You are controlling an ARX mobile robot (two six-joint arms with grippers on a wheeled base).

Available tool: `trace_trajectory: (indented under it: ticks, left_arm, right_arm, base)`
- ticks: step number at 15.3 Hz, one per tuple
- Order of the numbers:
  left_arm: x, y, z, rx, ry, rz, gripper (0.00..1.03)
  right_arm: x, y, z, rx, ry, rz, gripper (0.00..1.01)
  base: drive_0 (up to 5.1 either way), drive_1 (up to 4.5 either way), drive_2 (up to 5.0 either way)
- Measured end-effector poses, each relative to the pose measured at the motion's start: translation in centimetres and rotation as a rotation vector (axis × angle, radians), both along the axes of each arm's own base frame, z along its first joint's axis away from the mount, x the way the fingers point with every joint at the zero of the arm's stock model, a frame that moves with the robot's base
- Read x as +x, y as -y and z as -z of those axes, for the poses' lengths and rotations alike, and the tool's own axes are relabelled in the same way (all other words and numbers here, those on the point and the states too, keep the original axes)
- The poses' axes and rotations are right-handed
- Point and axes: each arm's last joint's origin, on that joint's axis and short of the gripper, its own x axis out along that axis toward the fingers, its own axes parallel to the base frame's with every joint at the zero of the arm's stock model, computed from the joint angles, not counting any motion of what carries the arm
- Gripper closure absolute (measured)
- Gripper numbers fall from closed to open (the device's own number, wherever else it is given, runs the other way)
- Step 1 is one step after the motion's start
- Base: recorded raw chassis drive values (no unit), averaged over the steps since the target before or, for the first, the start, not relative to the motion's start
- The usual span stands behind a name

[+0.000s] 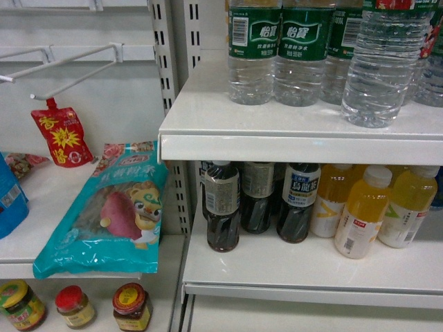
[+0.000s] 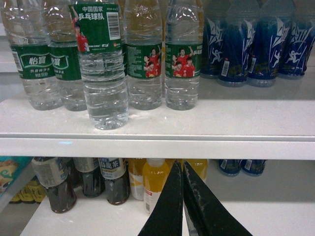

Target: Move water from second to third shelf

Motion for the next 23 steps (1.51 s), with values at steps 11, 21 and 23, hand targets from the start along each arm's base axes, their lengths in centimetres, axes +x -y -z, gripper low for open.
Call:
trace_trajectory:
  ticks: [11, 21, 23]
  left_arm:
    - [0.0, 0.0, 0.0, 0.000, 0.000, 0.000, 0.05]
    - [0.0, 0.0, 0.0, 0.000, 0.000, 0.000, 0.05]
    - [0.0, 0.0, 0.0, 0.000, 0.000, 0.000, 0.05]
  right_arm:
    - [-2.1, 0.0, 2.3, 0.000, 0.017, 0.000, 0.99]
    - [-3.4, 0.0, 2.7, -0.001, 0.006, -0.002, 0.84]
    - [-3.4, 0.0, 2.7, -0.001, 0.006, -0.002, 0.56]
  base:
    - [0.0, 0.00, 0.0]
    - [0.0, 0.00, 0.0]
    - [0.0, 0.00, 0.0]
